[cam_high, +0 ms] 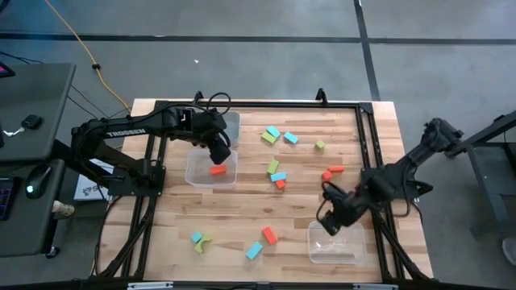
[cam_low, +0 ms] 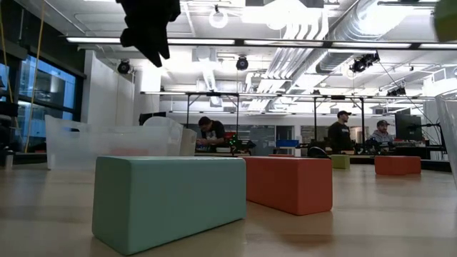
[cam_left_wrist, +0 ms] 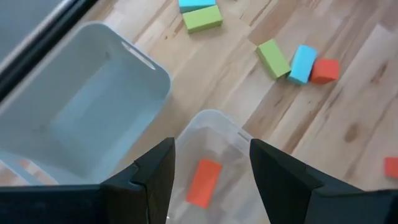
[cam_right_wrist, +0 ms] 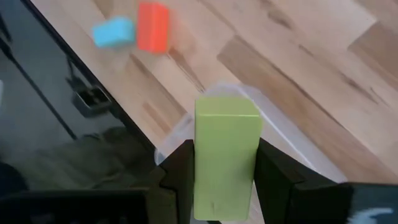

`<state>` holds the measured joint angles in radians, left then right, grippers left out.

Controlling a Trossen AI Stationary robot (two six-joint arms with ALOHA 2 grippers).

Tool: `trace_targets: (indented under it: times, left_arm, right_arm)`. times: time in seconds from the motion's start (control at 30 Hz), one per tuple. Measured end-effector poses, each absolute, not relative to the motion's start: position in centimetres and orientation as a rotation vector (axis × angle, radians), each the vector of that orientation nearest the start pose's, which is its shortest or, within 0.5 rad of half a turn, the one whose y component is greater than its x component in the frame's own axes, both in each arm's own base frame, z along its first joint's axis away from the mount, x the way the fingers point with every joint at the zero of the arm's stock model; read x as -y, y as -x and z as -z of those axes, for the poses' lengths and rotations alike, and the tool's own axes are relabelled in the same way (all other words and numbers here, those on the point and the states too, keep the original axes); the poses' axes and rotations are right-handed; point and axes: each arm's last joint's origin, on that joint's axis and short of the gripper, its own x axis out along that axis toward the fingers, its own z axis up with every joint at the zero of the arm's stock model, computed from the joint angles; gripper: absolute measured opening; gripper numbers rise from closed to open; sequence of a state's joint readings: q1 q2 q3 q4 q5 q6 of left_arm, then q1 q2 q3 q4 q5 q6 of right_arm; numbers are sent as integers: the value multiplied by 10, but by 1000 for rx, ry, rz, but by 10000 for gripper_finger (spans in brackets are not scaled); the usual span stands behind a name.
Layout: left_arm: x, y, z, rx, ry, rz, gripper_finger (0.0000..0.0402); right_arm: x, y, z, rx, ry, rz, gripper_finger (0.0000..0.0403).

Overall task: Sort & place blocks by color
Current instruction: Put the green block into the bottom transparent bin

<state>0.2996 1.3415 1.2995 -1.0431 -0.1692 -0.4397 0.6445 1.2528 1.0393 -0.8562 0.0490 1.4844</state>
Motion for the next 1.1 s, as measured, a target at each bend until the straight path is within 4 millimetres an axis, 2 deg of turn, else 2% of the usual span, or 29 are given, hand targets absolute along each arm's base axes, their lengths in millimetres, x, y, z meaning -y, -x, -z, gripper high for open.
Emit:
trace_targets:
  times: [0.37, 0.9, 1.1]
  left_arm:
    - [-76, -241, -325, -960, 655, -638, 186]
    - [-76, -241, -325, -959, 666, -638, 186]
    - [-76, -241, -325, -963, 650, -631, 186]
  right_arm:
    - [-176, -190, -243, -1293, -707, 254, 120]
    - [-199, -204, -189, -1459, -522, 294, 116]
    - [-207, -211, -172, -1497, -521, 268, 116]
